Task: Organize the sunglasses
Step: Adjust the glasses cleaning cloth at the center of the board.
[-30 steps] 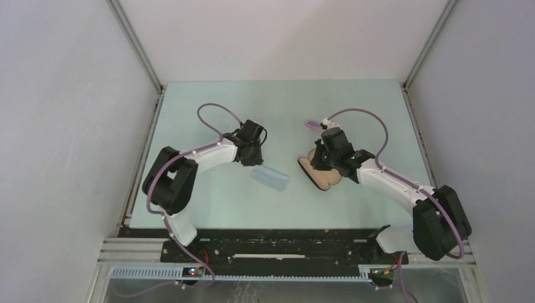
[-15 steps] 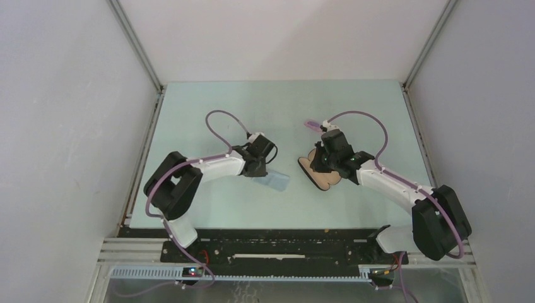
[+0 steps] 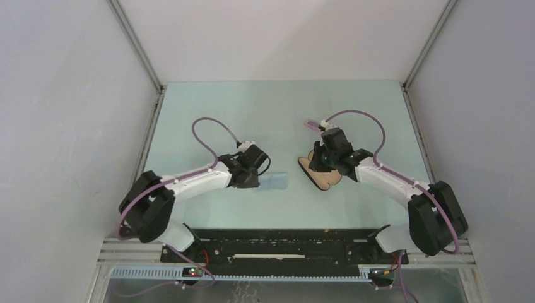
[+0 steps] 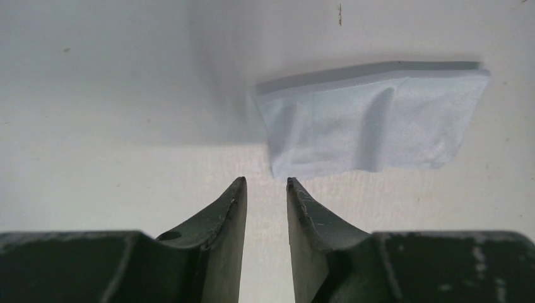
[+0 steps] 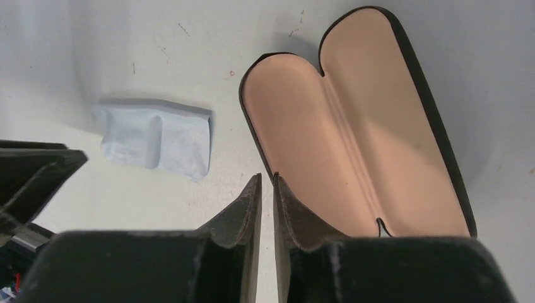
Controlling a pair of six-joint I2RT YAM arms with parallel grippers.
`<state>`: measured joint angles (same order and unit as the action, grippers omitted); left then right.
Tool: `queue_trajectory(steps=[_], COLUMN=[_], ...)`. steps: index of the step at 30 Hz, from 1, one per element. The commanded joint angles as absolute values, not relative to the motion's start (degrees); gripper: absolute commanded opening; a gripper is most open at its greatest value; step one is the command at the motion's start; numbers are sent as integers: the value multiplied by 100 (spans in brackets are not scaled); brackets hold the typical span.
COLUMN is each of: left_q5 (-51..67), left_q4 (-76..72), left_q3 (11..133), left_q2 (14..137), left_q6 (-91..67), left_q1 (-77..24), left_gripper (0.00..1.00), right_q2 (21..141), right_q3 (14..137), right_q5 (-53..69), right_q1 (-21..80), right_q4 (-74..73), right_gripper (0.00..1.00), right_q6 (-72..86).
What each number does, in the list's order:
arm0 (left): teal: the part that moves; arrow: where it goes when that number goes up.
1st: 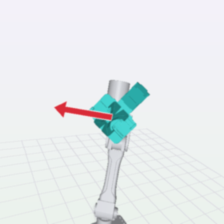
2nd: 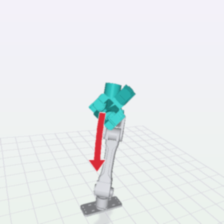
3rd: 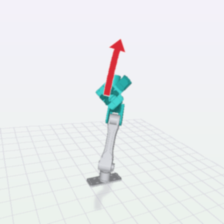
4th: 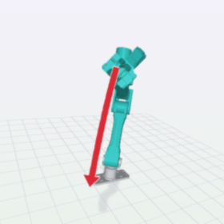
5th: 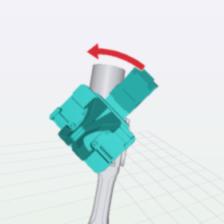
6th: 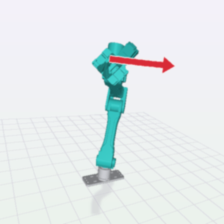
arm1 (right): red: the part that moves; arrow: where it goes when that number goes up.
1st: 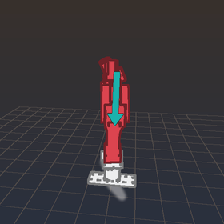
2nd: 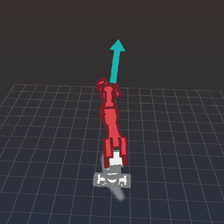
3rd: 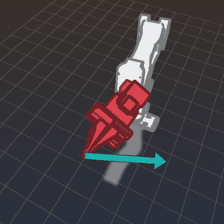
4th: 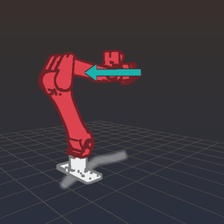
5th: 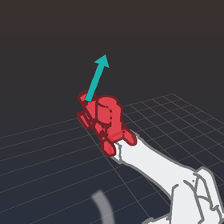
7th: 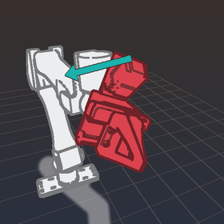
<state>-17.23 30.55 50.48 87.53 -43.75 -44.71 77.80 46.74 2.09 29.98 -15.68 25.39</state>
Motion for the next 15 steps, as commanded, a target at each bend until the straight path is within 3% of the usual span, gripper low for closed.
queue_trajectory(steps=[1, 7, 15], left_q5=[-2181, -1925, -1692], left_q4=[3546, 3482, 3237], left_q3=[5406, 5241, 4735], left_q2=[8214, 7725, 7020], left_q6=[-4401, -4249, -4187], left_q1=[-4412, -3981, -3479], left_gripper=[35, 36, 38], right_q2=[8143, 8816, 9700], right_q3=[5058, 5558, 6271], right_q5=[420, 726, 904], right_q1=[2955, 2936, 3068], right_q4=[-1540, -1493, -1440], right_gripper=[22, 36, 30], right_q6=[2314, 2239, 2212])
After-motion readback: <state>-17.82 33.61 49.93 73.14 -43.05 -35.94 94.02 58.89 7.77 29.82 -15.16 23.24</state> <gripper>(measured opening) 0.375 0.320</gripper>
